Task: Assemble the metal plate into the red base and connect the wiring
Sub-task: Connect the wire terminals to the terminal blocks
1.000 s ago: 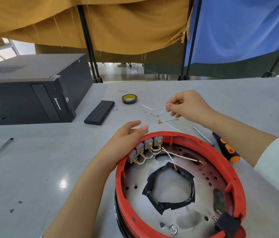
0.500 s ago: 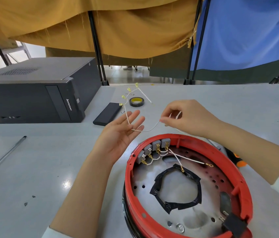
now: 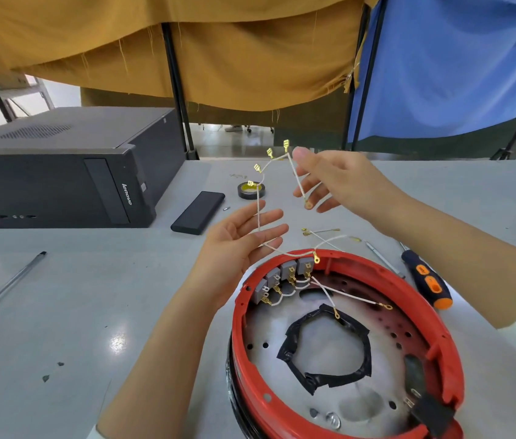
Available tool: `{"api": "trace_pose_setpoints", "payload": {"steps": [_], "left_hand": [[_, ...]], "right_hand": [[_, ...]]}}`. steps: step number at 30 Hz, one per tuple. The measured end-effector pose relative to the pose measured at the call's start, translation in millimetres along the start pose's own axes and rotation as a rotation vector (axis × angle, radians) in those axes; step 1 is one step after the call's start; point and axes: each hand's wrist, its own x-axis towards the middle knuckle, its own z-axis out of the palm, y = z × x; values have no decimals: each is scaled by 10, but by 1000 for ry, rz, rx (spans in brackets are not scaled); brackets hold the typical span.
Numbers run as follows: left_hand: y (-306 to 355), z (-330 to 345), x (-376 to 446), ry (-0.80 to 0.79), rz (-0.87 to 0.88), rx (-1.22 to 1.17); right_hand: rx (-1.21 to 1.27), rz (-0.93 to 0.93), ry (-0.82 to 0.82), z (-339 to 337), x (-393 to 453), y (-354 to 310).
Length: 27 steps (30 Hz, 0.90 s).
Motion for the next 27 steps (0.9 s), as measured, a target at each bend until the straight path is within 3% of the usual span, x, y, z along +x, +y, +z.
{"api": "trace_pose_setpoints", "payload": {"steps": [7, 15, 18, 22, 27], "left_hand": [[17, -13, -16, -105, -18, 4], [49, -50, -23, -188, -49, -162], [19, -70, 4, -82, -126, -205], [-34, -168, 78, 204, -197, -246], [-155, -274, 141, 442, -195, -127]], "right_hand": [[14, 32, 32, 29, 8, 51], [33, 114, 13, -10, -34, 153], [50, 180, -8, -1, -10, 236], [22, 367, -31, -39, 78, 517], [-374, 440, -165, -31, 108, 1034]]}}
